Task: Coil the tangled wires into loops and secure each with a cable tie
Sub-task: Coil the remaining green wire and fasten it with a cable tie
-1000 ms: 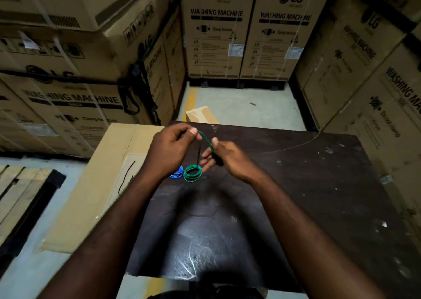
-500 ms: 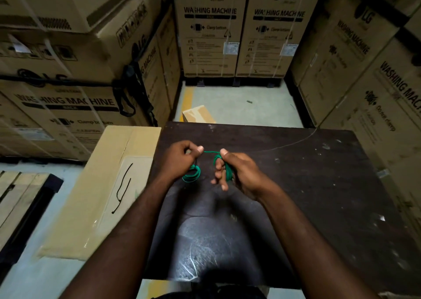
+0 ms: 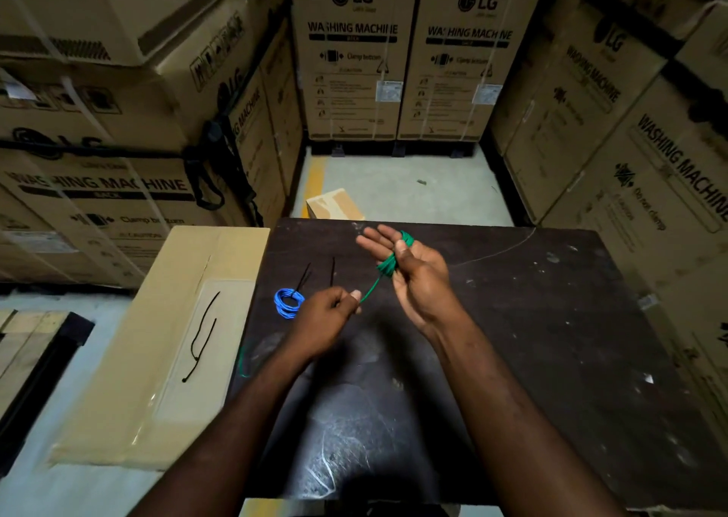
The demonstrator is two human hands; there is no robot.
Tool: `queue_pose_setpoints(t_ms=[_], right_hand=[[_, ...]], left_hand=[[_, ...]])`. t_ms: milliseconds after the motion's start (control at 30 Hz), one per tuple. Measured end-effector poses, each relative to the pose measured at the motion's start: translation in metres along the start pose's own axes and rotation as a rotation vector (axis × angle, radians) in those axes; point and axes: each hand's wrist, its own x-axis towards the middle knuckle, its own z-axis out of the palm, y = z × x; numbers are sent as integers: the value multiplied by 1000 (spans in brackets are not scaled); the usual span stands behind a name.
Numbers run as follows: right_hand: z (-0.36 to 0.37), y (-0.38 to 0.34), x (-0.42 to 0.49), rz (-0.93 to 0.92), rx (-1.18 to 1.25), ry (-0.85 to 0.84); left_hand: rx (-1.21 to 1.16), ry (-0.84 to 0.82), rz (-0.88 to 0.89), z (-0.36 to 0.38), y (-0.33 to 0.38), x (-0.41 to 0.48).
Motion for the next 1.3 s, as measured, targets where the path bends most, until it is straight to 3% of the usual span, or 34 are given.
queue_pose_setpoints(t_ms=[267, 633, 767, 900, 1067, 1300], right_hand=[[-11, 33, 4, -121, -487, 216], [-50, 51, -16, -180, -1240, 125], [-45, 73, -37, -60, -1206, 18], [-51, 83, -46, 25, -1268, -38], [-45, 82, -60, 51, -1353, -195], [-18, 74, -66, 309, -813, -168]], left_hand=[[57, -20, 108, -5, 1, -15], [263, -118, 207, -35, 26, -38], [176, -134, 159, -52, 32, -27], [32, -44, 97, -69, 40, -18], [38, 30, 62, -74, 34, -5], [-45, 182, -113, -64, -8, 18]])
